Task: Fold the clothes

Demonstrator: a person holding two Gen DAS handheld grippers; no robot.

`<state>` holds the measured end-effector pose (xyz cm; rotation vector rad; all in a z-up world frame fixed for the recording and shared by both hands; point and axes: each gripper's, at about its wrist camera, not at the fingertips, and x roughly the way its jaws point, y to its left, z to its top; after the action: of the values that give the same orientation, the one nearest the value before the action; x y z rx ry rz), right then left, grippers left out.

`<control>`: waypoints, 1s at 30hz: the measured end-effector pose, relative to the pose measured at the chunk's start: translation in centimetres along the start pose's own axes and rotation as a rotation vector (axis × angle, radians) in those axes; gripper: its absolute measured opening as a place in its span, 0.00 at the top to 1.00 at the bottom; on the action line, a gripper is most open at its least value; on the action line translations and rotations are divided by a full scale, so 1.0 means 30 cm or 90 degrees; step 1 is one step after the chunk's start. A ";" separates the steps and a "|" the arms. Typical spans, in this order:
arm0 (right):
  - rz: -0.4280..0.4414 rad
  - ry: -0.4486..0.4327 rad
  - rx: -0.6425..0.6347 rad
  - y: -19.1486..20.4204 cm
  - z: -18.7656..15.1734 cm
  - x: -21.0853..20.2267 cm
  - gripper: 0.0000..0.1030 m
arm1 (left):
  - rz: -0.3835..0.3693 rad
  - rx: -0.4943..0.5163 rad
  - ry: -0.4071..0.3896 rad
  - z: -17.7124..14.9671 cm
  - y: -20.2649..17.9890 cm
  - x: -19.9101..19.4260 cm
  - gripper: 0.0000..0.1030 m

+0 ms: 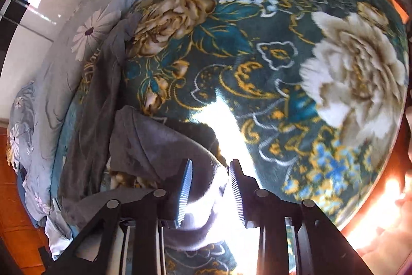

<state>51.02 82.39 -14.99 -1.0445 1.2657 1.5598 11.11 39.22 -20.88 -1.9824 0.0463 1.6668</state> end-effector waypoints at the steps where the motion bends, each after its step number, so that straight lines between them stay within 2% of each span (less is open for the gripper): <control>1: 0.005 0.016 -0.006 0.009 0.014 0.026 0.63 | -0.003 0.007 0.000 -0.007 -0.016 -0.003 0.45; 7: -0.006 0.076 -0.021 0.038 0.056 0.158 0.62 | -0.024 0.043 -0.003 -0.043 -0.119 -0.019 0.45; 12: 0.021 0.099 -0.001 0.010 0.018 0.176 0.63 | -0.057 0.169 -0.012 -0.071 -0.317 -0.047 0.45; 14: 0.032 0.103 0.004 0.006 -0.001 0.176 0.76 | -0.067 0.215 -0.010 -0.020 -0.424 -0.059 0.45; 15: 0.035 0.102 0.008 0.005 -0.009 0.174 0.88 | -0.074 0.233 -0.010 -0.002 -0.471 -0.066 0.45; 16: 0.045 0.097 0.014 0.005 -0.016 0.165 0.93 | -0.083 0.243 -0.010 0.004 -0.506 -0.072 0.45; 17: 0.061 0.090 0.021 0.008 -0.023 0.152 0.94 | -0.092 0.251 -0.010 0.000 -0.537 -0.077 0.45; 21: 0.123 0.056 0.008 0.092 -0.068 0.060 0.95 | -0.111 0.259 -0.016 -0.058 -0.616 -0.100 0.45; 24: 0.193 0.049 -0.028 0.218 -0.130 0.006 0.95 | -0.106 0.233 -0.023 0.031 -0.629 -0.121 0.45; 27: 0.241 0.077 -0.089 0.378 -0.220 0.015 0.95 | -0.092 0.184 -0.040 0.051 -0.570 -0.130 0.45; 30: 0.256 0.121 -0.152 0.535 -0.331 0.086 0.95 | -0.077 0.130 -0.060 0.075 -0.468 -0.173 0.45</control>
<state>35.89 70.85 -14.39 -1.1595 1.5154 1.9919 12.96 50.51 -10.95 -1.7209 0.0582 1.6074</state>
